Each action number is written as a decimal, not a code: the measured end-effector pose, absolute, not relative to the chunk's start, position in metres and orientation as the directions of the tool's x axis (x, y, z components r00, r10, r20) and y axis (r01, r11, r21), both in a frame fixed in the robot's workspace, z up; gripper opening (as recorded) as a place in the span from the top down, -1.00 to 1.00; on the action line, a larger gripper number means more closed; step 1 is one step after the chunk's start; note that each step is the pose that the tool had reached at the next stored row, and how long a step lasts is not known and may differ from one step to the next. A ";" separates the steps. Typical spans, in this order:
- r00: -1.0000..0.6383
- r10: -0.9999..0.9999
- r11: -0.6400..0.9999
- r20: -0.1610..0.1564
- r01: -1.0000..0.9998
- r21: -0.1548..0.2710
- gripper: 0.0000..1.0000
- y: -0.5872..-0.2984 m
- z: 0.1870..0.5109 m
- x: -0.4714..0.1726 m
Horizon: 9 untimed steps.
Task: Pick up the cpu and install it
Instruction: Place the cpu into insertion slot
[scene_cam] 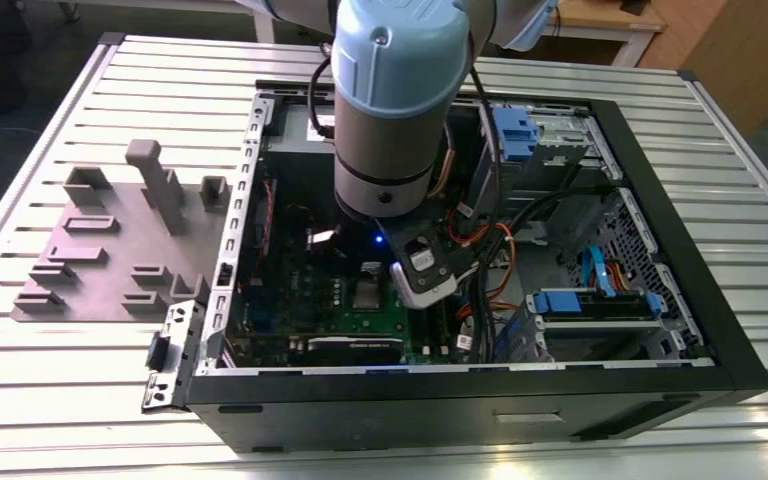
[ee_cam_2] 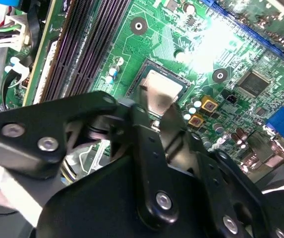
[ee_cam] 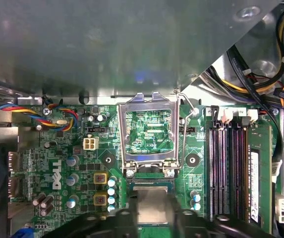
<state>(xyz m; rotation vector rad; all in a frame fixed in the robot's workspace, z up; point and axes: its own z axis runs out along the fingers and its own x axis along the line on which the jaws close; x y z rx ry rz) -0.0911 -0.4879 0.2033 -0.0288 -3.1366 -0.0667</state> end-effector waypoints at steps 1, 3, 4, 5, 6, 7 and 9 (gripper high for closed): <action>-1.000 0.017 0.999 0.005 0.017 0.042 0.27 -0.488 0.203 -0.091; -1.000 0.010 0.999 0.005 0.010 0.042 0.51 -0.488 0.204 -0.091; -1.000 0.007 0.999 0.005 0.007 0.042 0.62 -0.489 0.204 -0.091; -1.000 0.004 0.999 0.005 0.004 0.042 0.62 -0.489 0.203 -0.091; -1.000 0.002 0.999 0.005 0.002 0.042 0.74 -0.490 0.203 -0.091; -1.000 0.001 0.999 0.005 0.002 0.042 0.74 -0.490 0.204 -0.091; -1.000 0.001 0.999 0.005 0.001 0.042 0.79 -0.491 0.204 -0.091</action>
